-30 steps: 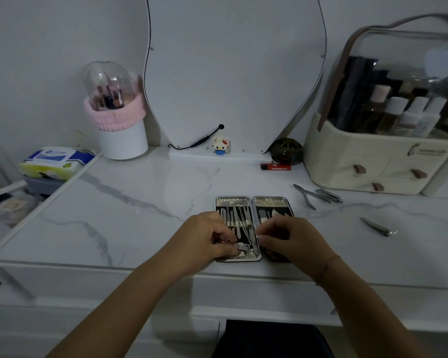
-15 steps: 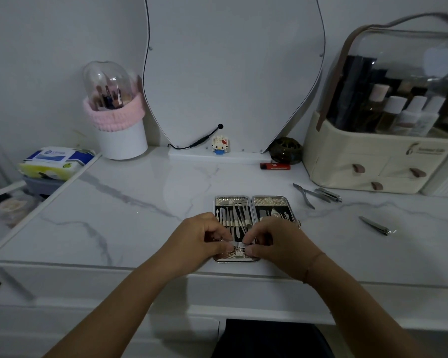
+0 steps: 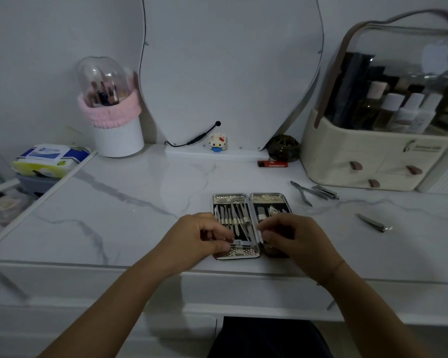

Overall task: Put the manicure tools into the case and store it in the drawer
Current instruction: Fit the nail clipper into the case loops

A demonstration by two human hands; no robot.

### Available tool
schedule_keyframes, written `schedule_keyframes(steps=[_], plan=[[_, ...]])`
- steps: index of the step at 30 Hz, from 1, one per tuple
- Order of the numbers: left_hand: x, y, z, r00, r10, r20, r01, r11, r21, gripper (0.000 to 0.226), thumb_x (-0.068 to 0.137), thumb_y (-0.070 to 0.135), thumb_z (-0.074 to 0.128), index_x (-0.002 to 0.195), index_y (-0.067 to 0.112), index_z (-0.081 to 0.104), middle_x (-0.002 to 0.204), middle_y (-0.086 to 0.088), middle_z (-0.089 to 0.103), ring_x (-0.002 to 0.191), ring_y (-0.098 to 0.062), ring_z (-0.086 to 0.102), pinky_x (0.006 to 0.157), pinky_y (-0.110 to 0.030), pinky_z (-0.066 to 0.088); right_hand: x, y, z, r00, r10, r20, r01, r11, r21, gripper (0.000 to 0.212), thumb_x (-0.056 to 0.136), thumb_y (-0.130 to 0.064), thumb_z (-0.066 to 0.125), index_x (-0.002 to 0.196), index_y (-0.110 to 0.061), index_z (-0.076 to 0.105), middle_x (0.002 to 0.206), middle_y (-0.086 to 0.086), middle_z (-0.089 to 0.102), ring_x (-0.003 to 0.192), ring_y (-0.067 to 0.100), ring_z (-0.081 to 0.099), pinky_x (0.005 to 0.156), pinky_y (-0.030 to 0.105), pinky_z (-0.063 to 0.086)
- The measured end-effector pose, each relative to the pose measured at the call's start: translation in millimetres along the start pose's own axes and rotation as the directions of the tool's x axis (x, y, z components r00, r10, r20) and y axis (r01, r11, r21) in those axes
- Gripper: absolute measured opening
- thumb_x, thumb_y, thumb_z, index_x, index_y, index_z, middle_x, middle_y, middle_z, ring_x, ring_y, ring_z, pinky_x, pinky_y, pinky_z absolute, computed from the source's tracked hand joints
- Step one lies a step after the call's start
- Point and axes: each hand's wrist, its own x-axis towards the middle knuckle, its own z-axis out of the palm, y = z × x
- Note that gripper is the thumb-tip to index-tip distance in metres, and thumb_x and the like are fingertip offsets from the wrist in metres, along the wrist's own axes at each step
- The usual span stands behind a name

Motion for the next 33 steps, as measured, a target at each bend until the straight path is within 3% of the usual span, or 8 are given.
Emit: schedule_keyframes(steps=[2, 5, 9, 13, 19, 25, 28, 33], plan=[[-0.7, -1.4, 0.0, 1.0, 0.014, -0.011, -0.014, 1.0, -0.005, 0.022, 0.069, 0.023, 0.082, 0.078, 0.041, 0.075, 0.077, 0.016, 0.065, 0.069, -0.005, 0.061, 0.07, -0.019, 0.049, -3.7, 8.7, -17.8, 0.994, 0.03, -0.102, -0.025, 0.999, 0.048, 0.013, 0.08, -0.012, 0.066, 0.085, -0.023, 0.07, 0.079, -0.008, 0.07, 0.075, 0.003, 0.065, 0.07, 0.01, 0.051], [-0.3, -2.2, -1.1, 0.997, 0.067, -0.038, -0.067, 0.998, 0.003, 0.017, 0.069, 0.047, 0.077, 0.084, 0.041, 0.074, 0.086, 0.012, 0.066, 0.076, -0.008, 0.061, 0.069, -0.013, 0.045, -8.2, 39.3, -56.9, 0.934, 0.061, -0.351, -0.11, 0.986, -0.121, 0.013, 0.079, -0.016, 0.068, 0.09, -0.023, 0.069, 0.081, -0.006, 0.067, 0.074, 0.008, 0.063, 0.07, 0.015, 0.05], [5.7, -2.4, 0.9, 0.994, 0.059, -0.089, -0.059, 0.998, -0.006, 0.019, 0.072, 0.051, 0.066, 0.084, 0.039, 0.074, 0.087, 0.01, 0.067, 0.073, -0.009, 0.059, 0.065, -0.011, 0.042, -17.5, 92.7, -106.6, 0.783, 0.196, -0.59, -0.445, 0.84, -0.311, 0.036, 0.071, -0.029, 0.075, 0.102, -0.012, 0.068, 0.093, 0.012, 0.062, 0.084, 0.028, 0.056, 0.079, 0.041, 0.049], [8.6, -4.4, 4.3, 0.996, 0.046, -0.082, -0.046, 0.999, 0.011, 0.025, 0.071, 0.051, 0.061, 0.081, 0.032, 0.075, 0.084, 0.003, 0.067, 0.072, -0.017, 0.058, 0.062, -0.012, 0.041, -23.2, 108.9, -117.3, 0.785, 0.323, -0.528, -0.527, 0.796, -0.297, 0.033, 0.075, -0.027, 0.072, 0.102, -0.008, 0.069, 0.087, 0.01, 0.061, 0.082, 0.027, 0.056, 0.08, 0.035, 0.045], [7.0, -1.4, 4.8, 0.994, 0.034, -0.103, -0.031, 0.999, 0.031, 0.015, 0.078, 0.042, 0.064, 0.084, 0.033, 0.074, 0.084, 0.007, 0.066, 0.072, -0.008, 0.056, 0.064, -0.01, 0.039, -21.2, 103.3, -106.8, 0.828, 0.265, -0.494, -0.453, 0.835, -0.313, 0.014, 0.084, -0.019, 0.062, 0.093, -0.009, 0.066, 0.097, 0.014, 0.064, 0.082, 0.022, 0.052, 0.079, 0.028, 0.037], [4.0, 18.9, 14.4, 0.98, 0.126, -0.151, -0.131, 0.991, -0.024, 0.023, 0.077, 0.056, 0.064, 0.093, 0.041, 0.072, 0.091, 0.021, 0.068, 0.088, -0.005, 0.06, 0.078, -0.014, 0.043, -21.8, 24.2, -56.3, 0.959, 0.04, -0.281, -0.068, 0.994, -0.091, 0.006, 0.084, -0.015, 0.061, 0.088, -0.02, 0.063, 0.072, -0.007, 0.066, 0.068, 0.006, 0.063, 0.063, 0.009, 0.049], [1.4, 36.6, 21.3, 0.997, 0.053, -0.061, -0.063, 0.982, -0.18, 0.022, 0.075, 0.051, 0.064, 0.092, 0.041, 0.073, 0.091, 0.015, 0.074, 0.089, -0.005, 0.067, 0.081, -0.018, 0.049, -18.4, -7.6, -29.7, 0.99, -0.029, -0.138, 0.034, 0.999, 0.034, 0.006, 0.081, -0.015, 0.064, 0.086, -0.017, 0.066, 0.072, 0.0, 0.067, 0.067, 0.009, 0.064, 0.067, 0.017, 0.054], [-3.8, 40.7, 21.2, 1.0, -0.013, -0.015, 0.007, 0.939, -0.343, 0.01, 0.082, 0.019, 0.067, 0.084, 0.024, 0.076, 0.068, 0.005, 0.073, 0.066, -0.002, 0.066, 0.064, -0.013, 0.048, -9.6, -20.5, -0.9, 0.996, -0.04, -0.082, 0.057, 0.975, 0.215, 0.011, 0.075, -0.01, 0.072, 0.079, -0.019, 0.067, 0.064, 0.005, 0.067, 0.061, 0.021, 0.064, 0.062, 0.03, 0.056]])
